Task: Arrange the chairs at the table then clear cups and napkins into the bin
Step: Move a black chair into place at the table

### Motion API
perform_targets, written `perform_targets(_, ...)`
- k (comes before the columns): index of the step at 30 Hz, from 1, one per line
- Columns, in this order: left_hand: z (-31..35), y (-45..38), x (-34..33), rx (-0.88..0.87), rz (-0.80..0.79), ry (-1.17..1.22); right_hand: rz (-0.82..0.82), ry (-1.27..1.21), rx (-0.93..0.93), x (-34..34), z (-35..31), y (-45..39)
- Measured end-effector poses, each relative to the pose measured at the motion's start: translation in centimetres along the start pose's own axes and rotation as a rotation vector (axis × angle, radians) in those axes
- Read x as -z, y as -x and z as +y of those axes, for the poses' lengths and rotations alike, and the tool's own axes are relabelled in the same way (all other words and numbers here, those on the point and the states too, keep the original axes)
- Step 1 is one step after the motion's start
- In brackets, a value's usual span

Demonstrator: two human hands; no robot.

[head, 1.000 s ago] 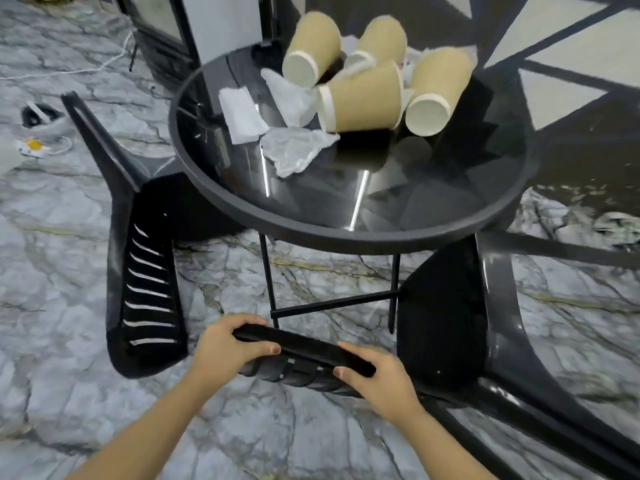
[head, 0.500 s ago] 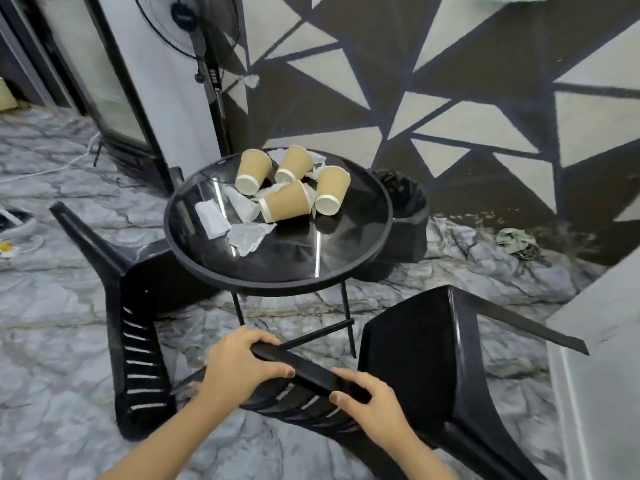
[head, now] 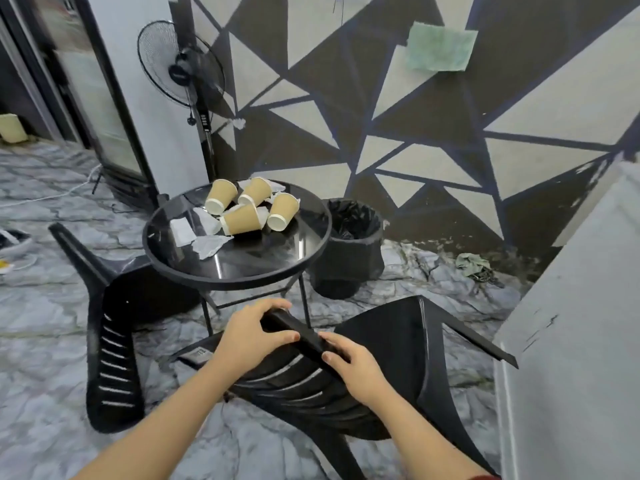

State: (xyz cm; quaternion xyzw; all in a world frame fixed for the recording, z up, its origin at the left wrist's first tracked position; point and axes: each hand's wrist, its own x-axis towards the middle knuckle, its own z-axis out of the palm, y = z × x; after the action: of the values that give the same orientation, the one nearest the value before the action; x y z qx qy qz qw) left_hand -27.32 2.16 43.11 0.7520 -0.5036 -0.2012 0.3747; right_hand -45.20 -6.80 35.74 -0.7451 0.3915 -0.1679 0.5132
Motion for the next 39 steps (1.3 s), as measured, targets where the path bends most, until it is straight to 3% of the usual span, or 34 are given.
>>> perform_targets(4, 1.0, 3.2, 0.2, -0.081, -0.053, -0.02, -0.008, 0.013, 0.018, 2.9, 0.3, 2.8)
perform_targets(12, 1.7, 6.8, 0.1, -0.024, -0.038, 0.095, 0.0, -0.045, 0.015, 6.7, -0.1, 7.1)
perform_targets(20, 4.3, 7.1, -2.4, -0.069, -0.058, 0.054, 0.007, 0.092, 0.207, 7.5, -7.4, 7.8)
perform_targets(29, 5.7, 9.6, -3.4, -0.067, -0.023, 0.072, 0.156, 0.087, 0.224, 4.7, -7.7, 9.3)
perform_targets(39, 6.7, 12.0, -4.0, -0.211, -0.207, 0.063, 0.158, 0.016, 0.199, 8.8, -6.5, 12.0)
